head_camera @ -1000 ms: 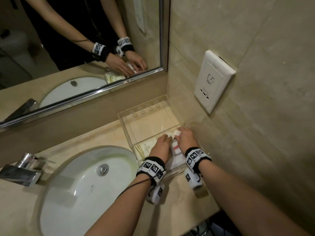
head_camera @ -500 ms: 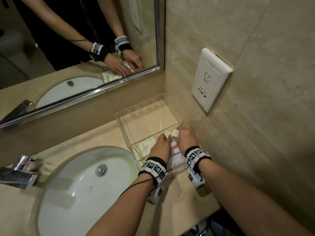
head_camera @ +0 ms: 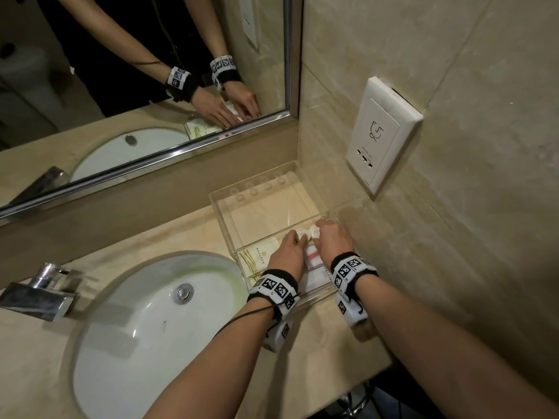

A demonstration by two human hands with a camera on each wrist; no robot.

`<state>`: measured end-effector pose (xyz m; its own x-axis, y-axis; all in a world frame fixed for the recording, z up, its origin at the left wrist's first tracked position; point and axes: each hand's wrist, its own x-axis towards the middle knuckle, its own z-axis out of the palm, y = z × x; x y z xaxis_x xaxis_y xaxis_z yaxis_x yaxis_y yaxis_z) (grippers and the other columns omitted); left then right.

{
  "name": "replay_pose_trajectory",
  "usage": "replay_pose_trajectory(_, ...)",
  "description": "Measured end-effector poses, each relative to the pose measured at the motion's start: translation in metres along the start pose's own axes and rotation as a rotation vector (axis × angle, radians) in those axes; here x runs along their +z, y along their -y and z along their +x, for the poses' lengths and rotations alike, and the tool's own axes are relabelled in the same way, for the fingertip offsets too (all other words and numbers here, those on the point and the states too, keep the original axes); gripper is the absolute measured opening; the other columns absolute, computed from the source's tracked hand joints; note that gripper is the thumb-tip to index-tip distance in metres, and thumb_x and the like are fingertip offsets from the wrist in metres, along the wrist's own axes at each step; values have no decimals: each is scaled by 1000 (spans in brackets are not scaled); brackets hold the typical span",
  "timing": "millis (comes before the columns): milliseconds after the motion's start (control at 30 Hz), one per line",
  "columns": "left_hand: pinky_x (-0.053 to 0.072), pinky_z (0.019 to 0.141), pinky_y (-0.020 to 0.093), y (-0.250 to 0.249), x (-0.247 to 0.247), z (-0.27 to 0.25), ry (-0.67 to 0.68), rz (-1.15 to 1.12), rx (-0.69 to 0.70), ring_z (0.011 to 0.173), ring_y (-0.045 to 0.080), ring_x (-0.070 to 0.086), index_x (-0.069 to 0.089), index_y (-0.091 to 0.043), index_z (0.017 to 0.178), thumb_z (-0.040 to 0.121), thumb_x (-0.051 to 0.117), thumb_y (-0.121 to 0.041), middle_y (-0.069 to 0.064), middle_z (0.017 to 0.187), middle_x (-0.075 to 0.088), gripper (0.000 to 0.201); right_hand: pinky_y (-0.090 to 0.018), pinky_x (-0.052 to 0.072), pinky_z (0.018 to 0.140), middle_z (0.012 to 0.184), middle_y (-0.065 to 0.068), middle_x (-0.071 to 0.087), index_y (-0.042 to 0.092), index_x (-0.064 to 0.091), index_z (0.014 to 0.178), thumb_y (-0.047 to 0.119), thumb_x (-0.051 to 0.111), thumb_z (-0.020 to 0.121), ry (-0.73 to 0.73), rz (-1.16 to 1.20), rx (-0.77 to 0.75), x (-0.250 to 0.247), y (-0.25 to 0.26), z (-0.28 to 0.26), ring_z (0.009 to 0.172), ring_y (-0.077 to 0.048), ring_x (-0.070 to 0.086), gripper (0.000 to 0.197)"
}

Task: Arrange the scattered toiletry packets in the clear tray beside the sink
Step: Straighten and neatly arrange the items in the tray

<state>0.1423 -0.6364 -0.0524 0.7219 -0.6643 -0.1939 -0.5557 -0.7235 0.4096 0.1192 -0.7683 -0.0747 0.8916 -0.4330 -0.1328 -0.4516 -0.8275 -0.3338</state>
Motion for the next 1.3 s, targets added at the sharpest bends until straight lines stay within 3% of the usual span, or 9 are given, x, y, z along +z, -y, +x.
replay_pose_trajectory(133, 40, 73, 30, 1, -5, 0, 52, -41, -42, 88, 23, 57, 45, -27, 129, 97, 44, -39, 3, 112, 56, 34, -38, 54, 86, 114, -10, 66, 10, 58, 125, 15, 68, 89, 30, 66, 47, -4, 2, 0, 102, -28, 63, 38)
replay_pose_trajectory(200, 43, 85, 29, 9, -7, -3, 67, -105, -62, 103, 22, 54, 44, -25, 137, 91, 55, -16, 6, 132, 50, 48, -40, 57, 80, 102, -9, 69, 15, 57, 124, 18, 71, 87, 25, 196, 110, -7, 0, -4, 92, -27, 66, 40)
replay_pose_trajectory(267, 44, 96, 34, 19, -11, -12, 17, -139, -67, 112, 23, 49, 52, -20, 130, 87, 58, -7, 7, 127, 54, 45, -40, 58, 76, 94, -6, 70, 21, 62, 113, 20, 70, 86, 1, 314, 119, -7, -5, -13, 83, -24, 67, 28)
replay_pose_trajectory(400, 43, 86, 28, 38, -6, -45, 2, -140, -41, 101, 23, 55, 63, -16, 107, 88, 59, -12, 5, 106, 62, 20, -28, 56, 75, 91, 3, 69, 21, 70, 91, 20, 75, 83, 75, 461, 20, -11, -14, -46, 79, -10, 64, 9)
replay_pose_trajectory(600, 47, 91, 35, 46, 14, -73, 74, -90, -102, 108, 25, 54, 62, -13, 116, 85, 67, -20, 7, 117, 57, 32, -20, 43, 75, 109, 6, 67, 22, 69, 109, 17, 77, 80, 348, 294, -289, -7, -1, -76, 77, -7, 58, 31)
replay_pose_trajectory(800, 44, 96, 35, 47, 21, -78, 92, -107, -138, 114, 27, 50, 61, -10, 118, 86, 64, -13, 9, 120, 56, 32, -19, 36, 77, 110, 4, 66, 21, 70, 107, 20, 74, 82, 383, 193, -319, -3, 2, -76, 83, -5, 49, 25)
replay_pose_trajectory(1033, 45, 95, 35, 51, 29, -83, 41, -182, -150, 113, 25, 49, 58, -11, 117, 84, 67, -12, 7, 118, 55, 34, -33, 55, 76, 107, 6, 60, 22, 61, 104, 35, 72, 84, 84, 298, -167, -3, 10, -63, 88, -9, 61, 26)
replay_pose_trajectory(1167, 40, 104, 34, 41, 35, -82, -88, -264, -158, 119, 24, 47, 51, -10, 132, 88, 62, -13, 9, 128, 50, 45, -41, 56, 83, 124, -2, 54, 21, 49, 125, 28, 69, 86, 154, 208, -7, 4, 13, -57, 98, -19, 64, 44)
replay_pose_trajectory(1300, 29, 110, 29, 28, 36, -78, -117, -292, -149, 125, 25, 44, 47, -10, 139, 94, 54, -15, 12, 137, 44, 46, -37, 55, 82, 115, -1, 64, 23, 47, 124, 24, 67, 87, 134, 197, 44, 7, 7, -58, 94, -21, 66, 42)
